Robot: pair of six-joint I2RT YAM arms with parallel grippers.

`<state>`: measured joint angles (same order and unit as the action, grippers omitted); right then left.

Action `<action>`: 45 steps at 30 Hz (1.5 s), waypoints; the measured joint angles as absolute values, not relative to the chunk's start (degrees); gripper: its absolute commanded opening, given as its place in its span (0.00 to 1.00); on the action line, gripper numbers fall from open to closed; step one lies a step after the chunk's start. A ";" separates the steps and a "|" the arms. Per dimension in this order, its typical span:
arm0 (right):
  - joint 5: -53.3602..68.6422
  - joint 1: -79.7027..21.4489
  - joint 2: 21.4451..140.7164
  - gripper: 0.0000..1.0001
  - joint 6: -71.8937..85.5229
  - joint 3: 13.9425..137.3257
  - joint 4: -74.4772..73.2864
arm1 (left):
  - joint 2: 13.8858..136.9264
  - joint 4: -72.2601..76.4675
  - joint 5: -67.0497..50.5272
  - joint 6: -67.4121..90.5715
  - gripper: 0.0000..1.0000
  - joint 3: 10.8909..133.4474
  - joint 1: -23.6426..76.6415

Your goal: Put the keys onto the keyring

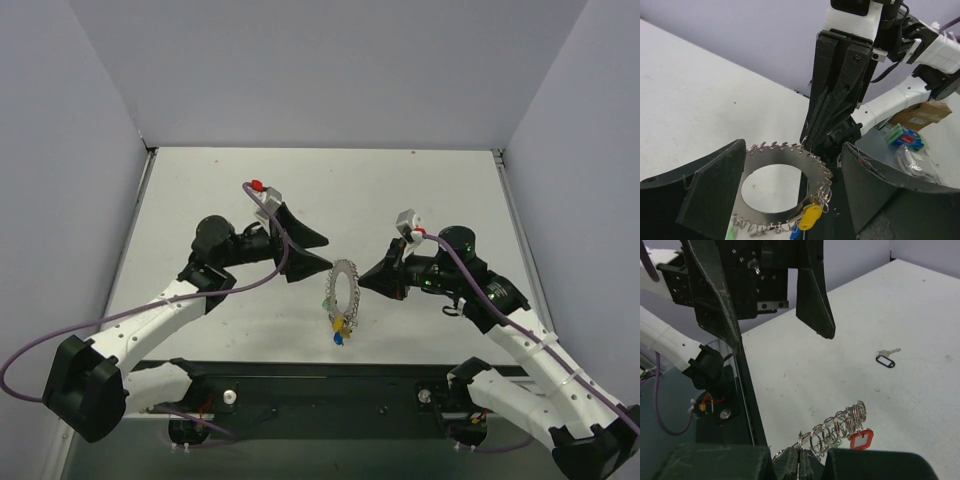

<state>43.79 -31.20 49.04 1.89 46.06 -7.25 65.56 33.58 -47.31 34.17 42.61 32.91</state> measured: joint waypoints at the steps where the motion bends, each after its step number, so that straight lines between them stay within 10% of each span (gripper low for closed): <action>1: 44.36 -31.22 48.47 0.00 2.42 46.09 -6.52 | 65.93 34.41 -47.57 34.68 0.84 42.70 33.12; 13: 47.59 -31.59 46.92 0.00 6.50 46.83 -1.37 | 70.46 36.47 -50.19 36.77 0.58 47.40 39.51; 31: 47.64 -31.59 45.28 0.00 7.97 47.11 0.16 | 72.84 30.94 -49.95 32.32 0.45 50.35 41.95; 45: 44.73 -31.62 43.38 0.00 8.14 47.11 -0.27 | 73.03 28.93 -50.19 30.33 0.10 51.81 43.05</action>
<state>44.73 -31.62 43.38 8.14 47.11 -0.27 73.03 28.93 -50.19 30.33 51.81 43.05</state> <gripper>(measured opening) 0.040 0.162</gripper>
